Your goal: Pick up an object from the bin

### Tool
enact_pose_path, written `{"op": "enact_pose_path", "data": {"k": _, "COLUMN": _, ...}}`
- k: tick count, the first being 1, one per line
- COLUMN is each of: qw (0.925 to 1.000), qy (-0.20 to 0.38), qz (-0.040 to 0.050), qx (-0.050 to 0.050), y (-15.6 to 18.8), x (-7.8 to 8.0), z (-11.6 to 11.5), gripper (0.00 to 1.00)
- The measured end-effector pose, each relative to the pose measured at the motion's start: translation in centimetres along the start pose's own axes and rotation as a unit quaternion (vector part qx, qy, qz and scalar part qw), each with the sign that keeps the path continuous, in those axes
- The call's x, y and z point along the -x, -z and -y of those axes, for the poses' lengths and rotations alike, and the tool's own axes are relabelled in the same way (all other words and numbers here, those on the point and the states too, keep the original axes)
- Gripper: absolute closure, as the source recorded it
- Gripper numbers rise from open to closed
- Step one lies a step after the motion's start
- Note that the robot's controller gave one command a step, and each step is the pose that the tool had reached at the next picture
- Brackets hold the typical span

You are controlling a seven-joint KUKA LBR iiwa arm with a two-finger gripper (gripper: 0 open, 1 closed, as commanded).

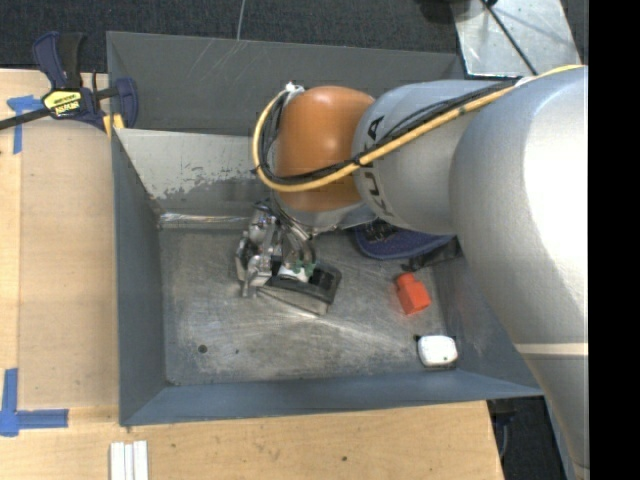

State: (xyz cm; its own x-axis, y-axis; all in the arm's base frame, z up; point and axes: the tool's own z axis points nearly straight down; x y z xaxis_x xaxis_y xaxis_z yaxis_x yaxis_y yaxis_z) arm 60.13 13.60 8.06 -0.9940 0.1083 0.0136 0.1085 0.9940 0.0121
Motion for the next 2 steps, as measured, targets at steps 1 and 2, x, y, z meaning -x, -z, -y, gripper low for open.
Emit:
{"op": "enact_pose_path", "data": {"k": 1, "qw": 0.9998, "qy": -0.019, "qz": 0.0091, "qx": -0.005, "y": 8.7, "x": 0.4, "z": -0.2, "gripper": 1.00}}
{"op": "enact_pose_path", "data": {"k": 2, "qw": 0.9999, "qy": -0.010, "qz": 0.0086, "qx": -0.005, "y": 14.4, "x": 0.9, "z": -0.1, "gripper": 1.00}}
